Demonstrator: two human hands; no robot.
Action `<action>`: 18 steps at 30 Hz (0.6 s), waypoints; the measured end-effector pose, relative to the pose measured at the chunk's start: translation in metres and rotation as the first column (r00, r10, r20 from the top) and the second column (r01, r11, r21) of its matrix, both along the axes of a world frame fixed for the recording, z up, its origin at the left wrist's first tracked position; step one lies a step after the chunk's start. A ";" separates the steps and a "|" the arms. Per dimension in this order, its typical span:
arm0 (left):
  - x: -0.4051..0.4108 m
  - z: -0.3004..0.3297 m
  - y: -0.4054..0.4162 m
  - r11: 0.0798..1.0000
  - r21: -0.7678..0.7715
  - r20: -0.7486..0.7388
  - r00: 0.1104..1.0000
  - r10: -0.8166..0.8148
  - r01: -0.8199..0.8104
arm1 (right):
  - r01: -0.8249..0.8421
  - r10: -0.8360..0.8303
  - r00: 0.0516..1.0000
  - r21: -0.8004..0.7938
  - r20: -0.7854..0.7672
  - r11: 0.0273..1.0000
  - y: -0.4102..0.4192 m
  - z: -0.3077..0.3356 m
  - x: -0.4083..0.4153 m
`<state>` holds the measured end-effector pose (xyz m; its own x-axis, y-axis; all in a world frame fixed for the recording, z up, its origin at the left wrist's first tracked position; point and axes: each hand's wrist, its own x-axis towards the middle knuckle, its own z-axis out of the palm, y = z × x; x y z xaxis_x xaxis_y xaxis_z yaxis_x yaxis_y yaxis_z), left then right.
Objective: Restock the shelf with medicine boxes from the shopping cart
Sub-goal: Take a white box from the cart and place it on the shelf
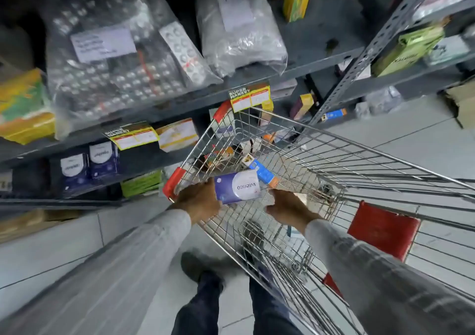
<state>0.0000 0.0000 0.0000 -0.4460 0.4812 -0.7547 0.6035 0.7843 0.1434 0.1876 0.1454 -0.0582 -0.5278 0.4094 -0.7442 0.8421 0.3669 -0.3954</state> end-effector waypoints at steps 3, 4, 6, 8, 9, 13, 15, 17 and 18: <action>-0.004 -0.027 0.011 0.972 0.021 0.189 0.955 0.227 -0.235 | 0.146 -0.147 0.989 -0.113 0.006 0.983 0.001 -0.023 -0.005; -0.005 -0.030 0.014 0.951 0.010 0.245 0.923 0.296 -0.308 | 0.185 -0.188 0.982 -0.154 -0.010 0.971 0.000 -0.029 -0.007; -0.002 -0.045 0.016 0.922 -0.015 0.351 0.861 0.368 -0.388 | 0.240 -0.255 0.966 -0.223 -0.043 0.945 -0.003 -0.038 -0.015; 0.000 -0.053 0.016 0.900 -0.025 0.413 0.815 0.407 -0.436 | 0.238 -0.265 0.959 -0.230 -0.099 0.944 -0.005 -0.042 -0.022; 0.000 -0.057 0.016 0.886 -0.004 0.432 0.798 0.419 -0.463 | 0.245 -0.279 0.951 -0.227 -0.131 0.943 -0.007 -0.044 -0.025; 0.003 -0.040 0.018 0.811 0.119 0.458 0.756 0.467 -0.573 | 0.355 -0.371 0.891 -0.110 -0.260 0.928 -0.012 -0.029 -0.023; 0.005 -0.016 0.017 0.775 0.202 0.469 0.754 0.461 -0.599 | 0.393 -0.369 0.848 -0.015 -0.380 0.919 -0.013 -0.008 -0.020; 0.006 0.014 0.015 0.718 0.315 0.497 0.752 0.432 -0.620 | 0.474 -0.428 0.764 -0.030 -0.482 0.880 -0.013 0.022 -0.018; 0.005 0.030 0.015 0.686 0.387 0.503 0.764 0.404 -0.616 | 0.520 -0.484 0.701 -0.089 -0.524 0.849 -0.012 0.041 -0.017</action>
<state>0.0048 0.0148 0.0302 -0.4951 0.6070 -0.6216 -0.0493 0.6946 0.7177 0.1709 0.1333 -0.0176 -0.5201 0.7595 -0.3906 0.5881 -0.0131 -0.8087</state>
